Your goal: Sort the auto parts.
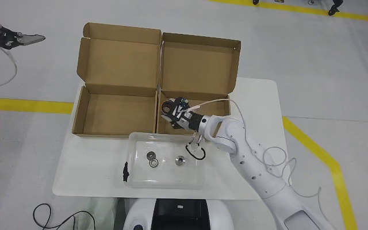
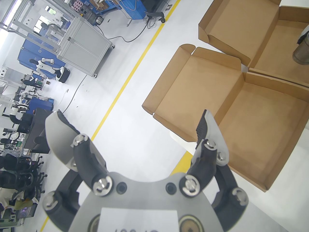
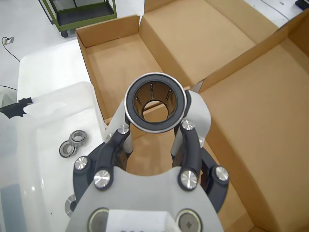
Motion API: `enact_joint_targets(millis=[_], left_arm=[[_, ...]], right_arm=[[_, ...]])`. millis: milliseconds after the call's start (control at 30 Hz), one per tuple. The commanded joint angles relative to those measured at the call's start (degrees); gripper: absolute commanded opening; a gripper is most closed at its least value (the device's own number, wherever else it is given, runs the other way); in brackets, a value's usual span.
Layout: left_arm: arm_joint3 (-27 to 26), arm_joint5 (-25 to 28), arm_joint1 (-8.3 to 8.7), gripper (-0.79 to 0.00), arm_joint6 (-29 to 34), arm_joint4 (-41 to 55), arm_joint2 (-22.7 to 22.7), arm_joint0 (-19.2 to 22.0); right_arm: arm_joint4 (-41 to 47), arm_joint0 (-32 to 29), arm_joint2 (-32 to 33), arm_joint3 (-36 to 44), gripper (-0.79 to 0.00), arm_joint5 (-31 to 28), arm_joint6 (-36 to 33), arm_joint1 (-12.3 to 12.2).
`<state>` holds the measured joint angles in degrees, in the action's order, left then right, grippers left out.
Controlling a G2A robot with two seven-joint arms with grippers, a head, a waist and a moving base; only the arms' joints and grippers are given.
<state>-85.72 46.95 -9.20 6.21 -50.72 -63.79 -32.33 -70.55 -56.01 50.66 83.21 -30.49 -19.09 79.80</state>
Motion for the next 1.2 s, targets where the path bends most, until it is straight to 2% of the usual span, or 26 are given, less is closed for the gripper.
enact_joint_targets(millis=[0, 167, 400, 733, 967, 1000, 1067, 1133, 1167], left_arm=[[0.0, 0.0, 0.0, 0.0, 0.0, 0.0, 0.0, 0.0], [0.0, 0.0, 0.0, 0.0, 0.0, 0.0, 0.0, 0.0], [0.0, 0.0, 0.0, 0.0, 0.0, 0.0, 0.0, 0.0], [0.0, 0.0, 0.0, 0.0, 0.0, 0.0, 0.0, 0.0], [0.0, 0.0, 0.0, 0.0, 0.0, 0.0, 0.0, 0.0], [0.0, 0.0, 0.0, 0.0, 0.0, 0.0, 0.0, 0.0], [0.0, 0.0, 0.0, 0.0, 0.0, 0.0, 0.0, 0.0], [0.0, 0.0, 0.0, 0.0, 0.0, 0.0, 0.0, 0.0], [0.0, 0.0, 0.0, 0.0, 0.0, 0.0, 0.0, 0.0]], right_arm=[[0.54, -0.63, 0.51, -0.64, -0.785, 0.28, -0.87, -0.15], [1.25, -1.53, 1.68, -3.06, -0.785, 0.98, -2.59, -0.49], [1.65, 1.01, 0.6, -6.66, -0.785, 1.9, -4.54, 0.02], [6.75, 8.65, -4.02, -18.62, -0.785, 1.15, -4.95, 2.67], [7.25, 11.54, -7.26, -24.24, -0.785, 2.33, -4.52, 4.48], [7.33, 11.82, -7.5, -24.75, -0.77, 2.42, -4.35, 4.67], [7.21, 12.3, -7.98, -25.6, -0.68, 2.33, -4.21, 4.97], [7.16, 12.56, -8.28, -26.14, -0.551, 2.36, -4.11, 5.19], [7.11, 12.63, -8.36, -26.33, -0.459, 2.37, -4.01, 5.27]])
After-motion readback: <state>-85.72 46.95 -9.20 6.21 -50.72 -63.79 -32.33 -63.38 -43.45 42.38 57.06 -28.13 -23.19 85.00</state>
